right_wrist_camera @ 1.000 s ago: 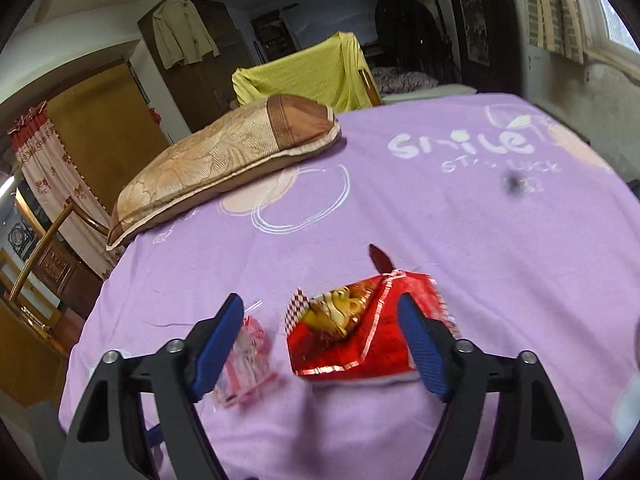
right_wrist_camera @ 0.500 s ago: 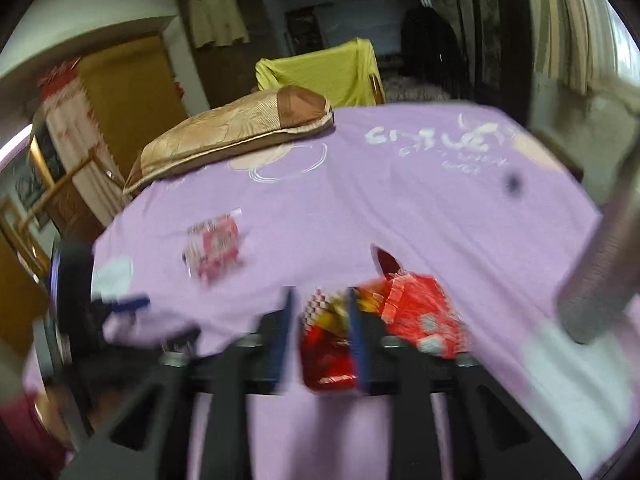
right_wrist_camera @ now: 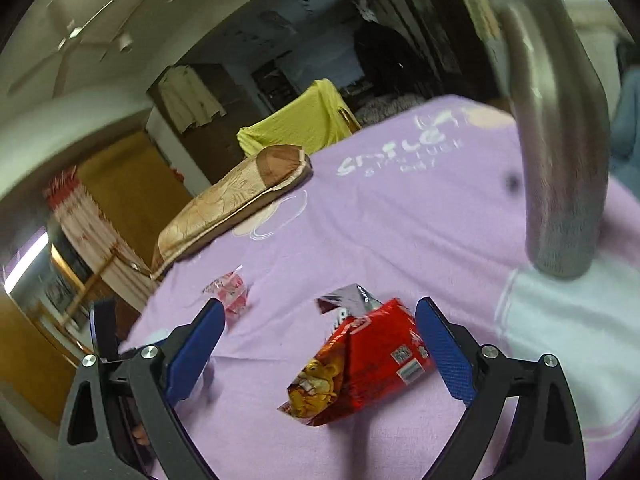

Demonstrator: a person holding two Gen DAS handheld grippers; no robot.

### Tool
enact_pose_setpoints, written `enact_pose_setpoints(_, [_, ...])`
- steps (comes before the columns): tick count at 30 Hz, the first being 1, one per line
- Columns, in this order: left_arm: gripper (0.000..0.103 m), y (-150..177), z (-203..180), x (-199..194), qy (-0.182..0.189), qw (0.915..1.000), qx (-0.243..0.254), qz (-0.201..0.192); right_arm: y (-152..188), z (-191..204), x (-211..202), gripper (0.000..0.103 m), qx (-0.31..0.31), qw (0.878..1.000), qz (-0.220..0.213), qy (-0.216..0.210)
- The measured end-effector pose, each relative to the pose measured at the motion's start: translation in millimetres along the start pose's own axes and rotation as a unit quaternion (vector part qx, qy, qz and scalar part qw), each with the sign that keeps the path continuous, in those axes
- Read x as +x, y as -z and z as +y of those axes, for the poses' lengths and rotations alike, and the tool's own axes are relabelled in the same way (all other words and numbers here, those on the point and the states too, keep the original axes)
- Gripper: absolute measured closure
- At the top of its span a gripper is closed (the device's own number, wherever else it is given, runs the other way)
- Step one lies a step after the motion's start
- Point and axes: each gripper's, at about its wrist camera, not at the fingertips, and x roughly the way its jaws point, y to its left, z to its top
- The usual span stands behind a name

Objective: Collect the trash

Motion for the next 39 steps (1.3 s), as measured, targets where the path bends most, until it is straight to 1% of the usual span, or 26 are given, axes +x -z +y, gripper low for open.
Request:
enact_pose_setpoints(2, [0.006, -9, -4, 1, -0.014, 0.9999, 0.010, -0.001, 0, -8, 2, 0.008, 0.024, 1.000, 0.007, -0.004])
enact_pose_setpoints(4, [0.006, -24, -11, 7, -0.004, 0.9997, 0.024, 0.006, 0, -15, 5, 0.008, 0.042, 0.999, 0.014, -0.009])
enact_pose_setpoints(7, [0.006, -41, -21, 15, -0.002, 0.9995, 0.030, -0.004, 1, -20, 8, 0.008, 0.061, 0.998, 0.020, -0.014])
enact_pose_setpoints(10, [0.006, -48, -33, 30, 0.001, 0.9990, 0.045, -0.007, 0, -25, 7, 0.008, 0.072, 0.997, 0.014, -0.011])
enact_pose_setpoints(12, [0.006, -52, -38, 43, 0.004, 0.9990, 0.045, -0.006, -1, -28, 6, 0.008, 0.078, 0.997, 0.009, -0.006])
enact_pose_setpoints(14, [0.006, -52, -37, 52, 0.010, 0.9992, 0.039, -0.003, -1, -30, 8, 0.008, 0.084, 0.996, 0.009, -0.003])
enact_pose_setpoints(17, [0.006, -52, -31, 64, 0.033, 0.9989, 0.022, 0.024, -1, -27, 12, 0.008, 0.080, 0.997, 0.017, 0.000])
enact_pose_setpoints(19, [0.006, -52, -25, 62, 0.055, 0.9983, 0.005, 0.021, 0, -24, 13, 0.008, 0.070, 0.997, 0.020, 0.004])
enact_pose_setpoints(21, [0.006, -50, -21, 63, 0.074, 0.9969, -0.005, 0.028, 1, -20, 16, 0.008, 0.056, 0.998, 0.022, 0.013])
enact_pose_setpoints(24, [0.006, -48, -17, 61, 0.091, 0.9953, -0.015, 0.030, 1, -18, 18, 0.008, 0.047, 0.998, 0.026, 0.019])
enact_pose_setpoints(27, [0.006, -47, -11, 61, 0.103, 0.9936, -0.034, 0.031, 1, -21, 21, 0.008, 0.053, 0.998, 0.032, 0.018])
enact_pose_setpoints(29, [0.006, -48, -8, 60, 0.107, 0.9930, -0.041, 0.029, 1, -24, 23, 0.008, 0.056, 0.998, 0.034, 0.017])
enact_pose_setpoints(34, [0.006, -48, 0, 60, 0.095, 0.9933, -0.062, 0.025, 3, -26, 26, 0.008, 0.059, 0.997, 0.040, 0.018])
enact_pose_setpoints(36, [0.006, -49, 4, 60, 0.096, 0.9925, -0.071, 0.023, 3, -25, 27, 0.008, 0.056, 0.997, 0.041, 0.019])
enact_pose_setpoints(38, [0.008, -49, 5, 59, 0.095, 0.9925, -0.073, 0.021, 4, -25, 27, 0.008, 0.054, 0.997, 0.042, 0.020])
enact_pose_setpoints(39, [0.014, -49, 5, 59, 0.094, 0.9929, -0.070, 0.020, 4, -25, 27, 0.008, 0.055, 0.997, 0.042, 0.020])
